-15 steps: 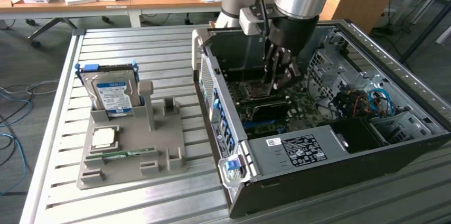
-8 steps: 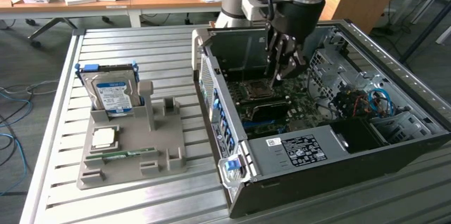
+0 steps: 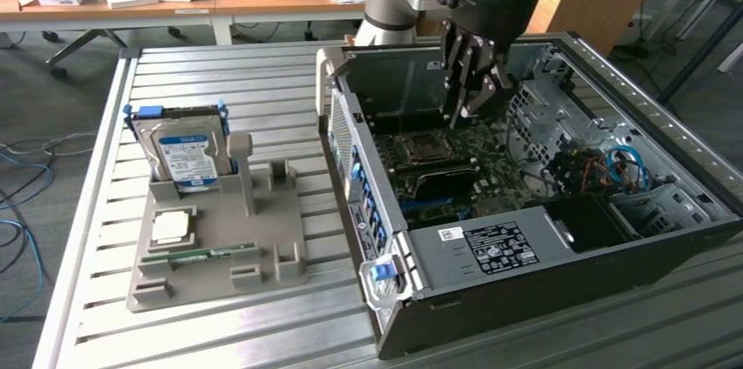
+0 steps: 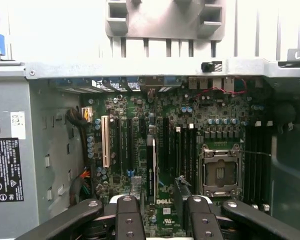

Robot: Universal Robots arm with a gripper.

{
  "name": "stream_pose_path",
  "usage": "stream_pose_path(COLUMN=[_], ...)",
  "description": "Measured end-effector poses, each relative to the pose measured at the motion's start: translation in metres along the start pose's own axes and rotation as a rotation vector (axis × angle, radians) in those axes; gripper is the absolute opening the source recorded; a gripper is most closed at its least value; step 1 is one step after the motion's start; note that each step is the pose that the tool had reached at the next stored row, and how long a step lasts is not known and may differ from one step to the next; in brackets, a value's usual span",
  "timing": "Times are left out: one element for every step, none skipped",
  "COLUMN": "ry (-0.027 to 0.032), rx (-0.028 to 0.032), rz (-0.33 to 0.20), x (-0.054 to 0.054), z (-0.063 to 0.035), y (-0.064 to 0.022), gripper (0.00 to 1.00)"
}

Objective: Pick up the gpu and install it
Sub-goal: 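Insert the gpu into the slot, then press down on the gpu until it lock into place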

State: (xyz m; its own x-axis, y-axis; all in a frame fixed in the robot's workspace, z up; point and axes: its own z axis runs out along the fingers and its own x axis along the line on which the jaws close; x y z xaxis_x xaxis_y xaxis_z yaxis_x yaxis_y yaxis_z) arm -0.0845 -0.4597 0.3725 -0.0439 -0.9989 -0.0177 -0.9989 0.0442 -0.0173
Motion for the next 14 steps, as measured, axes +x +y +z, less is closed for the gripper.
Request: stream_pose_path(ry=[0.0001, 0.0001, 0.0003, 0.0003, 0.0003, 0.0003, 0.0003, 0.0003, 0.0003, 0.0003, 0.0004, 0.0003, 0.0003, 0.0003], rx=[-0.0001, -0.0001, -0.0001, -0.0001, -0.0001, -0.0001, -0.0001, -0.0001, -0.0001, -0.0001, -0.0001, -0.0001, -0.0001, -0.0001], rz=[0.0, 0.0, 0.0, 0.0, 0.0, 0.0, 0.0, 0.0, 0.0, 0.0, 0.0, 0.0, 0.0, 0.0], x=[0.0, 0.0, 0.0, -0.0001, 0.0, 0.0, -0.0001, 0.0, -0.0001, -0.0001, -0.0001, -0.0001, -0.0001, -0.0001], z=[-0.0001, -0.0001, -0.0001, -0.0002, -0.0001, -0.0002, -0.0001, -0.0001, -0.0001, -0.0002, -0.0002, -0.0001, -0.0002, -0.0001], y=[0.0, 0.0, 0.0, 0.0, 0.0, 0.0, 0.0, 0.0, 0.0, 0.0, 0.0, 0.0, 0.0, 0.0], gripper=[0.4, 0.4, 0.4, 0.4, 0.4, 0.4, 0.4, 0.4, 0.4, 0.4, 0.4, 0.4, 0.4, 0.4])
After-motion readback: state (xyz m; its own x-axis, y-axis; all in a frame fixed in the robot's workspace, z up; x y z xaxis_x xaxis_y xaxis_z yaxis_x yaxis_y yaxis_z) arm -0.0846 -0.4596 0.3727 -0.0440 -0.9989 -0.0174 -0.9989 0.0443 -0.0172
